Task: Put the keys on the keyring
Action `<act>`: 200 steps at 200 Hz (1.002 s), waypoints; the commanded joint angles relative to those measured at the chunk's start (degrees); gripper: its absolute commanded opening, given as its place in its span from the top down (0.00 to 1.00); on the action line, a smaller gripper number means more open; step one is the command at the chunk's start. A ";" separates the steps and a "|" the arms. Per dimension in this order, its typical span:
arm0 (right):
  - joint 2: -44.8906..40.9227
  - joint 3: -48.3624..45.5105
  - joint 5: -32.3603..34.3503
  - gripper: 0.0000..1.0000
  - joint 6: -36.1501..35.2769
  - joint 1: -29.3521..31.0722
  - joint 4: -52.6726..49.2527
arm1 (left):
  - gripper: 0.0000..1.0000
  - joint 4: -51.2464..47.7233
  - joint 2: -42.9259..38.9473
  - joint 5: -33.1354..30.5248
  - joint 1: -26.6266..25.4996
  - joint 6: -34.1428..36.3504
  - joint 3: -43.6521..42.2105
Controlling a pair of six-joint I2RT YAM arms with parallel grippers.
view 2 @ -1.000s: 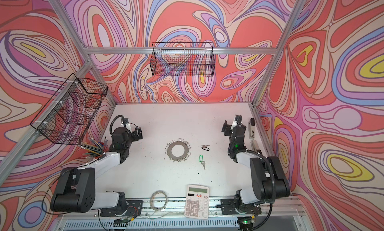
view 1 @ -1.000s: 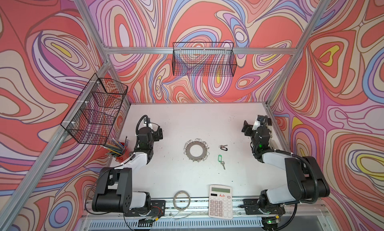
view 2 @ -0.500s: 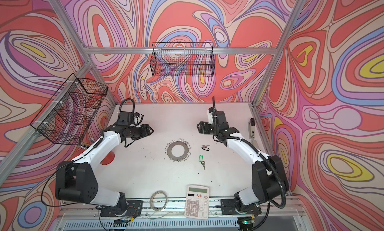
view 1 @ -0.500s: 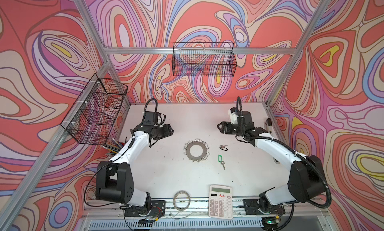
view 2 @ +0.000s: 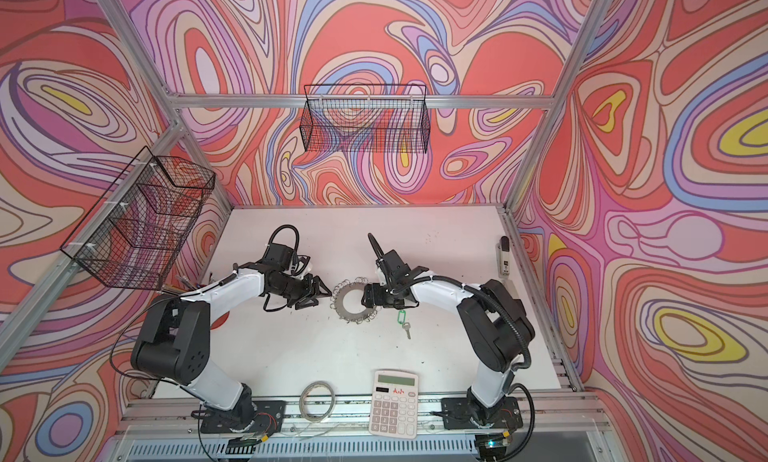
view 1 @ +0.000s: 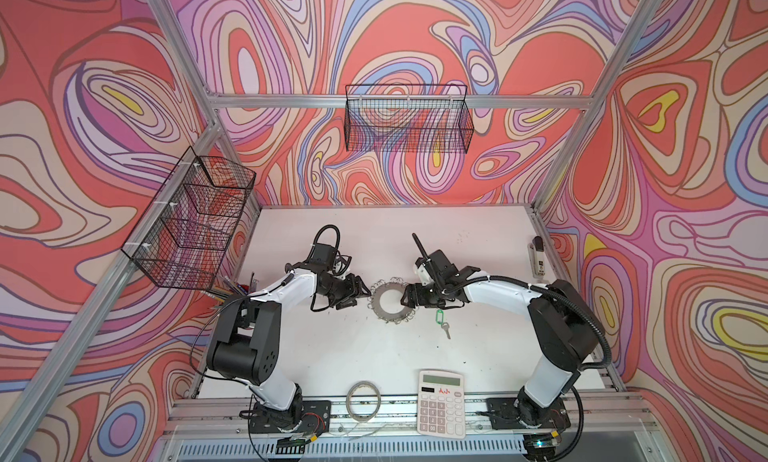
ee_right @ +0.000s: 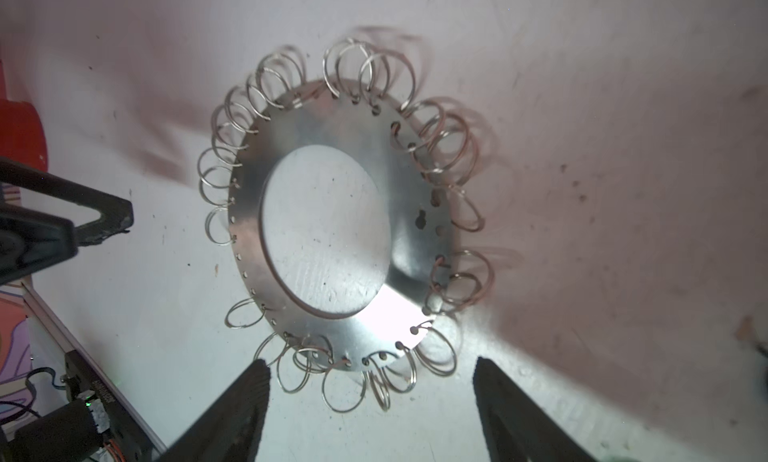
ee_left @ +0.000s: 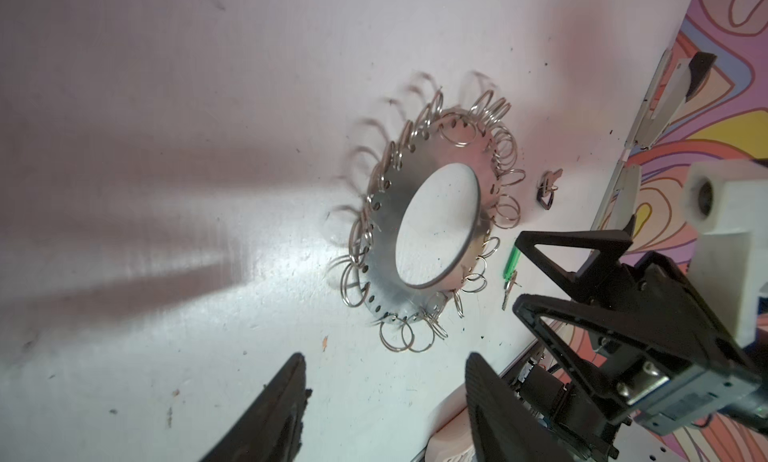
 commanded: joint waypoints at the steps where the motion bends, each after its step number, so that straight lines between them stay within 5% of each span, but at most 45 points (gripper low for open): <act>1: 2.60 1.31 2.56 0.19 -0.79 -0.17 -0.24 | 0.38 4.75 1.59 1.08 -0.21 -1.94 -1.41; 59: 6.46 3.15 5.11 0.16 -2.04 -0.17 1.66 | 0.40 9.35 5.98 0.23 -1.18 -2.73 -0.58; 200: 8.03 -6.07 -12.60 0.22 11.95 -0.53 25.37 | 0.51 24.89 8.12 6.19 -2.41 -11.50 -7.94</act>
